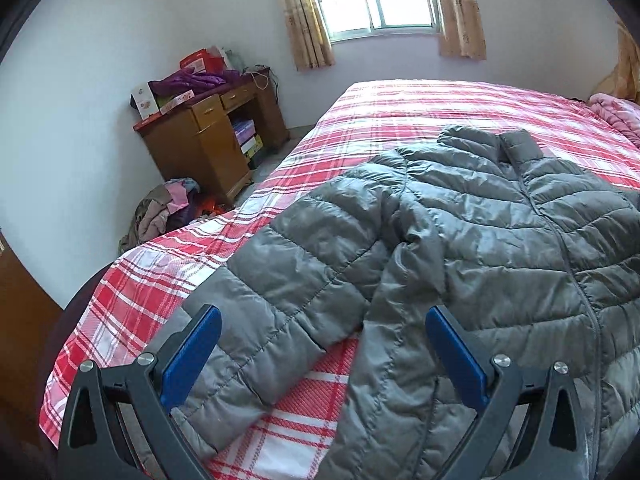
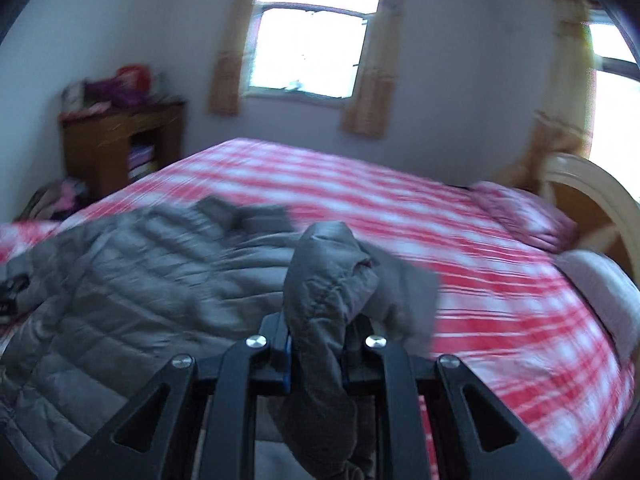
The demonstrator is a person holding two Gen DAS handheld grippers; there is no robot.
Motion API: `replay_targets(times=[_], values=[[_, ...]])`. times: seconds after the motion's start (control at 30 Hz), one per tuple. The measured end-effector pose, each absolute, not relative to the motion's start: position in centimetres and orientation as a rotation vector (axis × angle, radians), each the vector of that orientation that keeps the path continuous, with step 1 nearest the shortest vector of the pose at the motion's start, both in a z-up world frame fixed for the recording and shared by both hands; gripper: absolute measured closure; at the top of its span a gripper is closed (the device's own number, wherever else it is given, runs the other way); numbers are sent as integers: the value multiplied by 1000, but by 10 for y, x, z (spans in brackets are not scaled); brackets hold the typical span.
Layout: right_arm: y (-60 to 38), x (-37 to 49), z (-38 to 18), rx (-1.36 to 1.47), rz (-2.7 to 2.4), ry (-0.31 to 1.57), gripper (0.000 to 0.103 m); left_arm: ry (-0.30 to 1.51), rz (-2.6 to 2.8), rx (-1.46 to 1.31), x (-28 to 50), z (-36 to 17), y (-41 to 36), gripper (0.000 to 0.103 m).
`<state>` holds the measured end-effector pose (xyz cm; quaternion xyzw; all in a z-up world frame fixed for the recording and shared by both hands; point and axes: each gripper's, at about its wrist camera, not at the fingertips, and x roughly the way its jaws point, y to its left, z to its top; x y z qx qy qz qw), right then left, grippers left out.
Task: Fold large clothes
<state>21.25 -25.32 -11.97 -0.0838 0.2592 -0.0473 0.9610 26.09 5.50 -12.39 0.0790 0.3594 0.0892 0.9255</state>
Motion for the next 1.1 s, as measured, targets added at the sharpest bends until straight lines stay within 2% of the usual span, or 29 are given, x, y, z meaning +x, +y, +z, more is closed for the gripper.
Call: replay_targets(times=[0.1,0.13,0.17,0.23,0.37,0.47,0.5,0.67,0.8,0.83,0.87,0.9,0.93,1.1], values=[[-213,229,-153,-196,-13,563,82,757,185,151,266,-125,62,1],[-205,235,-163,-188,19,588,71,763,183,141,267,-125,65,1],[-199,240,-174,-173,50,618,50,765,188,141,268,-124,66,1],[-192,235,-188,-128,109,651,33,763,194,135,270,-121,69,1],[-197,200,-182,-112,184,639,29,759,172,88,271,-107,60,1],[-216,170,-169,-109,191,563,14,748,86,71,270,-94,32,1],[-227,163,-166,-107,158,536,13,754,37,68,271,-93,16,1],[-295,167,-180,-64,-110,578,12,830,-147,102,283,-108,-62,1],[-329,168,-209,-23,-197,640,12,874,-243,174,296,-141,-118,1],[-333,167,-217,-16,-201,654,12,889,-258,186,299,-150,-126,10],[-336,168,-222,-10,-203,667,12,918,-279,189,303,-161,-134,23],[-338,169,-229,-2,-199,686,12,948,-303,188,305,-169,-139,65],[-341,169,-234,12,-196,705,12,984,-332,174,308,-175,-143,81],[-364,165,-242,105,-181,770,7,860,-283,190,301,-143,-125,85]])
